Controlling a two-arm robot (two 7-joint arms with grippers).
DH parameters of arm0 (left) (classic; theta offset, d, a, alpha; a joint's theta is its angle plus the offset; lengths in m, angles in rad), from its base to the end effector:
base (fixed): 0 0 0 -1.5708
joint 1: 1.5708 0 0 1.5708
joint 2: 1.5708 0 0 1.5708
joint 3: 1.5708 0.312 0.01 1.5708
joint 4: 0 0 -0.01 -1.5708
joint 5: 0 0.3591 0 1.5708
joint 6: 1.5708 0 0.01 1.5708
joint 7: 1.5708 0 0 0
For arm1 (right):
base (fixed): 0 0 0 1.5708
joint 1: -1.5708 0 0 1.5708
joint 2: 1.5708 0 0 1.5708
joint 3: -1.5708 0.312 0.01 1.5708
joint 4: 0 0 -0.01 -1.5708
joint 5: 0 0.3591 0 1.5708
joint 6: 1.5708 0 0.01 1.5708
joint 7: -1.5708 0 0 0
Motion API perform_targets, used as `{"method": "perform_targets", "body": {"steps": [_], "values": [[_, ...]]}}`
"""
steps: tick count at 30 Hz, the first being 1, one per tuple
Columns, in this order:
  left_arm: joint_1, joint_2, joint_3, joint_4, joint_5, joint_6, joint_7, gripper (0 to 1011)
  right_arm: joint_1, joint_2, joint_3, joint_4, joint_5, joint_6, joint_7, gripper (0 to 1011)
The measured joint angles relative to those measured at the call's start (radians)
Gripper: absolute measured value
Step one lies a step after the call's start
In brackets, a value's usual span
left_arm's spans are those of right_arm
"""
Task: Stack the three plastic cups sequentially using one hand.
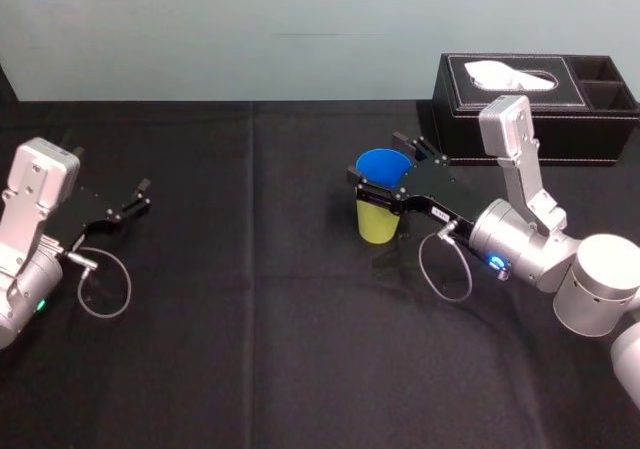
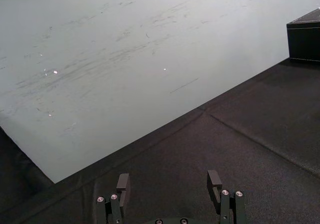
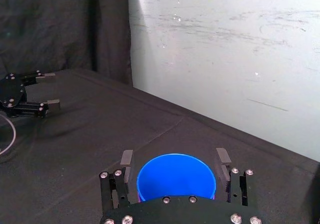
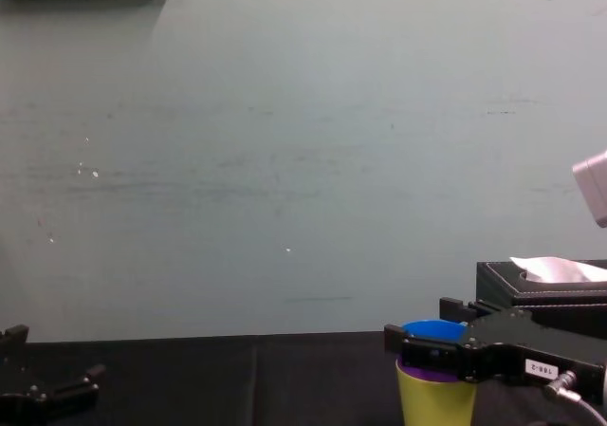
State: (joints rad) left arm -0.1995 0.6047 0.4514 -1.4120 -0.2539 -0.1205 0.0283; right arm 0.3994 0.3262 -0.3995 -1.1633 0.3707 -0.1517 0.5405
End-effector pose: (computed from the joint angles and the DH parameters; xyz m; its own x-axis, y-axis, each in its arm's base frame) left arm 0.4092 0.0819 -0.3297 0.2923 0.8803 0.3738 -0.9553 0.2873 0.0703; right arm 0.4817 -0.0226 -0.3225 0.6906 -0.7194 0.0741 0.7219 0.6919 -0.0111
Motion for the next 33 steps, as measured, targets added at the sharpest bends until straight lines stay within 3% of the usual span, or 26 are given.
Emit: {"method": "perform_targets", "body": {"steps": [9,20,25,29,30,33], "values": [[0.000,0.000,0.000,0.000,0.000,0.000,0.000,1011,-0.005,0.003,0.004,-0.014,0.001,0.000,-0.002,1003],[0.000,0.000,0.000,0.000,0.000,0.000,0.000,1012,-0.109,0.040,0.076,-0.192,0.008,0.025,-0.101,1003],[0.000,0.000,0.000,0.000,0.000,0.000,0.000,1011,-0.184,0.030,0.132,-0.282,-0.030,0.049,-0.236,1003],[0.000,0.000,0.000,0.000,0.000,0.000,0.000,1011,-0.218,0.010,0.154,-0.323,-0.090,0.088,-0.350,1003],[0.000,0.000,0.000,0.000,0.000,0.000,0.000,1011,-0.218,0.010,0.154,-0.323,-0.090,0.088,-0.350,1003],[0.000,0.000,0.000,0.000,0.000,0.000,0.000,1011,-0.233,-0.008,0.158,-0.340,-0.154,0.143,-0.437,1003]]}}
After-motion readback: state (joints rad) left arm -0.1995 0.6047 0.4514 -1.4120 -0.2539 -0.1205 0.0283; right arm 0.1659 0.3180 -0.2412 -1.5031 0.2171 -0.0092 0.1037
